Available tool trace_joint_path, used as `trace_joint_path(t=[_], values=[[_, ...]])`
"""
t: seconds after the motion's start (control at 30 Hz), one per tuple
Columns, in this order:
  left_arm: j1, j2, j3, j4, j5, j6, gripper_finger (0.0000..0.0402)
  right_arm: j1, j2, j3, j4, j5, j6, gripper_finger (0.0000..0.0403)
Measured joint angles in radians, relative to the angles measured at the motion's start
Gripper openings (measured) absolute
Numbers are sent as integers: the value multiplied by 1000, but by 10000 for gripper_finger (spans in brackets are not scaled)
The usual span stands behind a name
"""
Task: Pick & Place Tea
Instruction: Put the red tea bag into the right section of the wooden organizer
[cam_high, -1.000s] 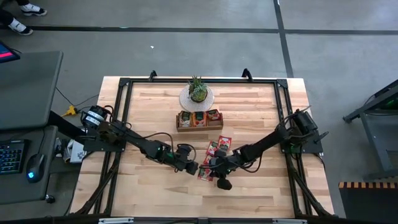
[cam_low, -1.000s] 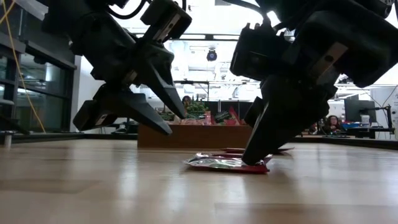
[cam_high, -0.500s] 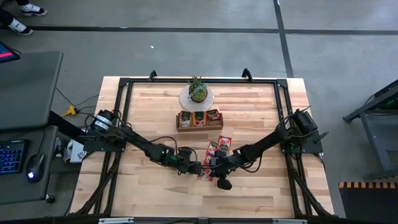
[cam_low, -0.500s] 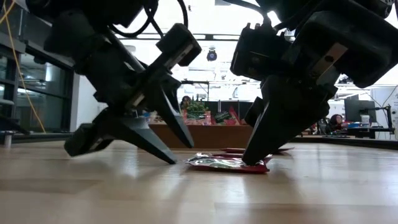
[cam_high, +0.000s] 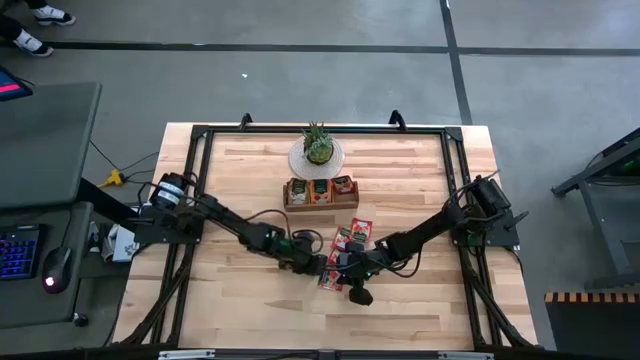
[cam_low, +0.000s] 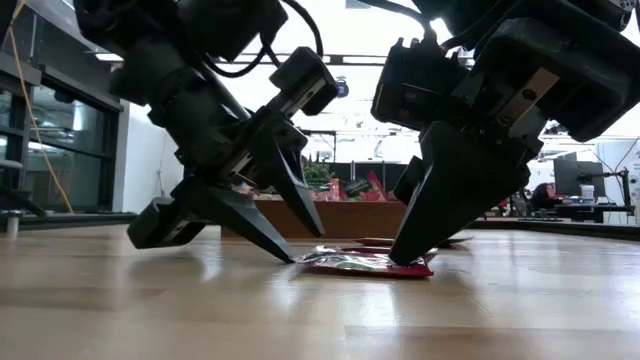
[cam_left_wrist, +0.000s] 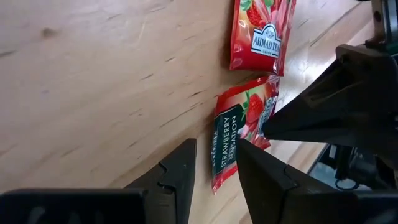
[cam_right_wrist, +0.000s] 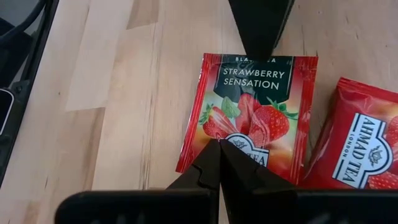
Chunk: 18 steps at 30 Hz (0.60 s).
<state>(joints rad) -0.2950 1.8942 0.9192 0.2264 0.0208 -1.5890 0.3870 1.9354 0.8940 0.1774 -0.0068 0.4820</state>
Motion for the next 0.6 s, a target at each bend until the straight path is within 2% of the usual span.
trace_joint_path(t=[0.6], values=[[21,1,0,-6,31,25,119,0,0,1,12,2,-11,0]])
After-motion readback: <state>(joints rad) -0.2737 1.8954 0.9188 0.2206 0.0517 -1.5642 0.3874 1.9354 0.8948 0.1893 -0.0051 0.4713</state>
